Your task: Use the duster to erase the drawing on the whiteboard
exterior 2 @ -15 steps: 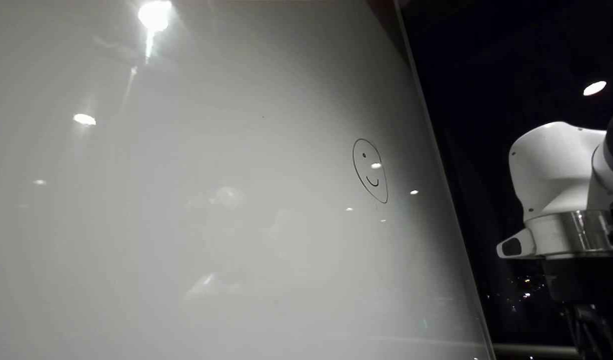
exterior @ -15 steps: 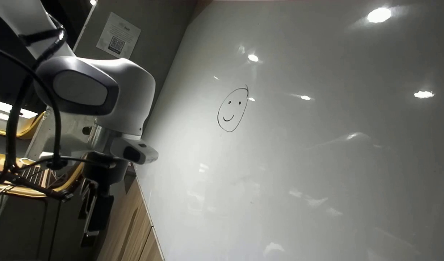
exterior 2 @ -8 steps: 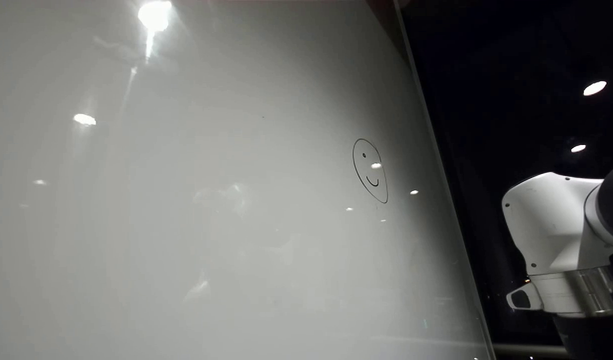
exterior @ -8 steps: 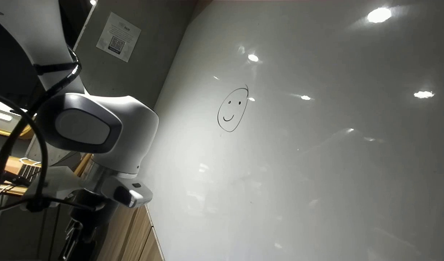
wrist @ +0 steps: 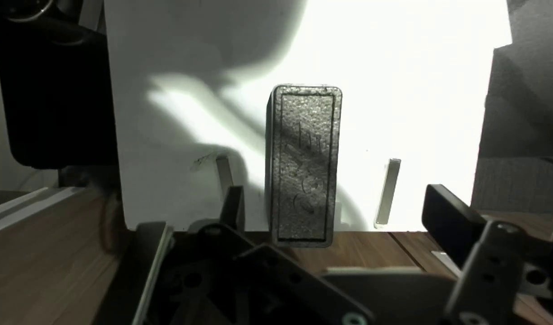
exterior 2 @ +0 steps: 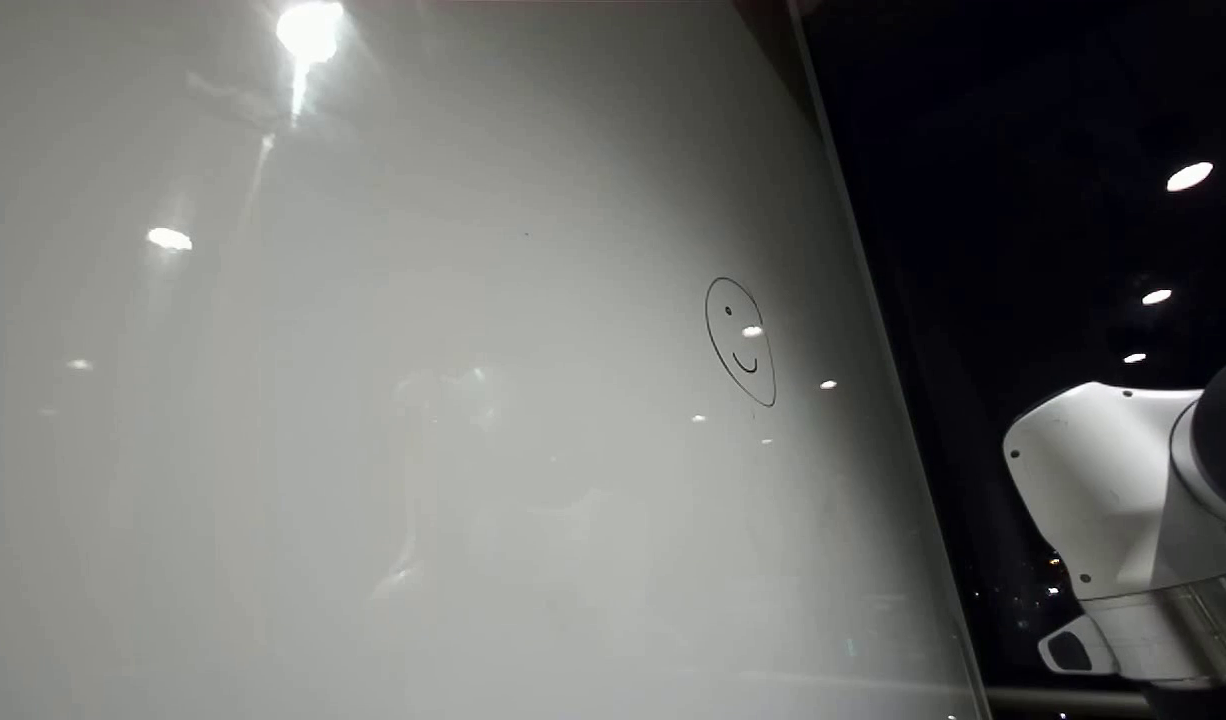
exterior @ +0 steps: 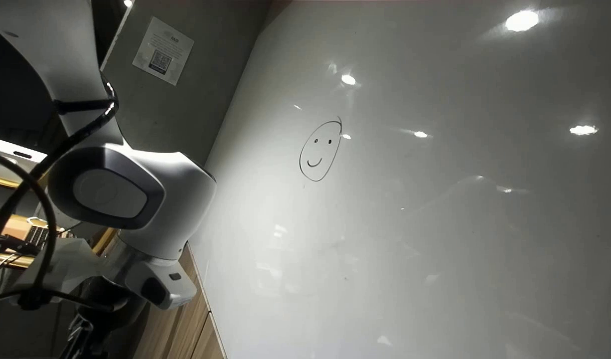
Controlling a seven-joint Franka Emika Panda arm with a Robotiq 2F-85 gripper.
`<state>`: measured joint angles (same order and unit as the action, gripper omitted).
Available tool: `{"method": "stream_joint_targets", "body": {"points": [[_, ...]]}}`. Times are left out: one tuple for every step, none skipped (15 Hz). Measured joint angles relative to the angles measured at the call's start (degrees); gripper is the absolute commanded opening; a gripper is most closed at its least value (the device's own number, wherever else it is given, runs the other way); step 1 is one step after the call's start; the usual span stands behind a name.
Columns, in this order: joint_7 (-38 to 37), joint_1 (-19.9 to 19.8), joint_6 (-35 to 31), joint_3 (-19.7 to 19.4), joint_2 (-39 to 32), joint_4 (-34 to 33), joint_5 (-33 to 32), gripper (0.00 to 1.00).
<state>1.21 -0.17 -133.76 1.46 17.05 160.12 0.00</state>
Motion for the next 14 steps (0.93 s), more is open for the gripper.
{"method": "stream_joint_targets", "body": {"points": [[0.27,0.1,-0.47,-0.02,-1.03,0.0,0.16,1.0],[0.51,0.28,-1.32,-0.02,-2.31,-0.01,0.27,1.0],[0.67,0.52,-2.34,-0.02,-3.7,0.0,0.44,1.0],[0.83,0.83,-3.49,-0.02,-5.3,0.0,0.77,1.0],[1.05,1.2,-4.67,0.0,-6.82,-0.01,1.31,1.0],[1.3,1.65,-5.9,0.04,-8.32,-0.02,1.86,1.0],[1.43,2.16,-7.24,0.14,-9.79,-0.03,2.39,1.0],[1.49,2.59,-8.68,0.35,-11.24,-0.05,2.69,1.0],[1.49,2.91,-10.27,0.53,-12.64,-0.06,2.73,1.0],[1.5,3.12,-11.82,0.59,-13.91,-0.09,2.73,1.0],[1.53,3.17,-13.36,0.59,-15.0,-0.13,2.56,1.0],[1.53,3.13,-14.88,0.59,-15.9,-0.2,2.06,1.0],[1.52,3.07,-16.18,0.56,-16.54,-0.32,1.18,1.0],[1.5,3.01,-17.3,0.52,-16.96,-0.49,0.1,1.0]]}}
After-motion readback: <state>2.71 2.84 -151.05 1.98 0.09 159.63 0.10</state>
